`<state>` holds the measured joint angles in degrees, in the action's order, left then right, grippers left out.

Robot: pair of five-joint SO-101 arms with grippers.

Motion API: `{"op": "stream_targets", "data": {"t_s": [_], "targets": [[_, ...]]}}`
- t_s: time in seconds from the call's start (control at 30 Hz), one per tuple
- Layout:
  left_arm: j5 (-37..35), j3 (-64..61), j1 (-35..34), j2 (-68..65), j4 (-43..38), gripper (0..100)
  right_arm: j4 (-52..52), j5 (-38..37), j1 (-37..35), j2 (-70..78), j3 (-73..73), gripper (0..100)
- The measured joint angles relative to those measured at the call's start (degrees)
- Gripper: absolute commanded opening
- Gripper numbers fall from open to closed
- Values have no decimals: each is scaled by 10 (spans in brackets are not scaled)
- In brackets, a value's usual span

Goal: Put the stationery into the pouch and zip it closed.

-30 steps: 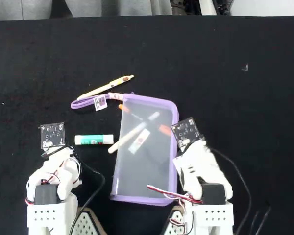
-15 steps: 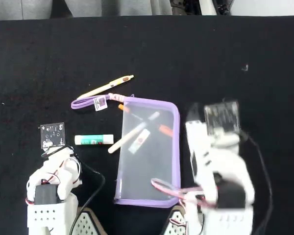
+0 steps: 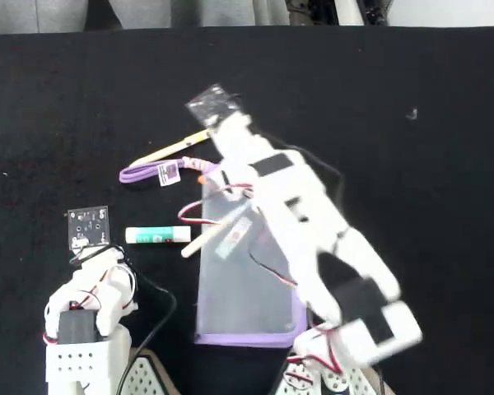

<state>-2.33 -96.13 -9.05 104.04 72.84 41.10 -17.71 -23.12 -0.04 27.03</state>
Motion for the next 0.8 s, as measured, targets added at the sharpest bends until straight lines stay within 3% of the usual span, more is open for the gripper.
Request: {"op": "stream_targets", "data": {"t_s": [0.2, 0.47, 0.8], "targets": [[0, 0, 0, 0, 0, 30, -9, -9, -10, 127, -105, 228], [0, 0, 0, 0, 0, 30, -9, -109, -68, 155, -171, 230], [0, 0, 0, 0, 0, 30, -9, -161, -91, 259, -251, 228]]}}
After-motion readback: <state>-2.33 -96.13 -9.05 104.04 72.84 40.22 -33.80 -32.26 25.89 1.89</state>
